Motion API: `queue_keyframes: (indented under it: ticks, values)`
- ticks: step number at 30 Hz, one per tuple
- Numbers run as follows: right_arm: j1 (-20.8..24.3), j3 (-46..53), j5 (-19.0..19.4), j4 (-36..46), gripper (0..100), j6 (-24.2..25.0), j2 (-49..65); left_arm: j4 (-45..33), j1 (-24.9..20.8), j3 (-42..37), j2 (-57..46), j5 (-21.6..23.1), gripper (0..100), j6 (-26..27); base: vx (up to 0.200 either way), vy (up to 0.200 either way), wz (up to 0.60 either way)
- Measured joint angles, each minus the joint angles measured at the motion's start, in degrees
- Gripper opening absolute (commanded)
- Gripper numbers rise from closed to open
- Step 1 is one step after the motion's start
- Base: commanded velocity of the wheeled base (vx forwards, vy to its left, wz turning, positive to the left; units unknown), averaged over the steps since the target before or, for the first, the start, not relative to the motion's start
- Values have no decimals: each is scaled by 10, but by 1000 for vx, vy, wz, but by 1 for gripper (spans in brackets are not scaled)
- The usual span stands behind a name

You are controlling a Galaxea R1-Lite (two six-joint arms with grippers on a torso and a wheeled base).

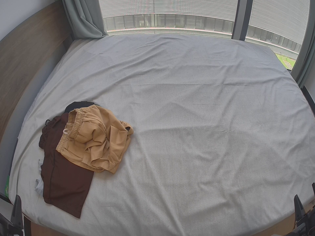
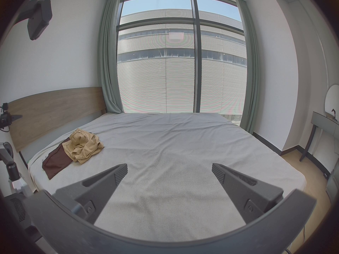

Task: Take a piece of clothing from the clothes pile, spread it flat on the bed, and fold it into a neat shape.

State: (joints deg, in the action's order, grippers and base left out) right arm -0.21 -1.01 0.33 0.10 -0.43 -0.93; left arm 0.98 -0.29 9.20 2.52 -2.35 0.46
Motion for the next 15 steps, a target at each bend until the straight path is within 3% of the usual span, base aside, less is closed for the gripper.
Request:
queue_keyframes:
  ticks: [7,15]
  values:
    - [0,0,0,0,100,0,0,-1,-4,8,12,6,100,-2,0,0,0]
    - [0,0,0,0,100,0,0,0,-9,72,78,7,100,-32,0,0,0]
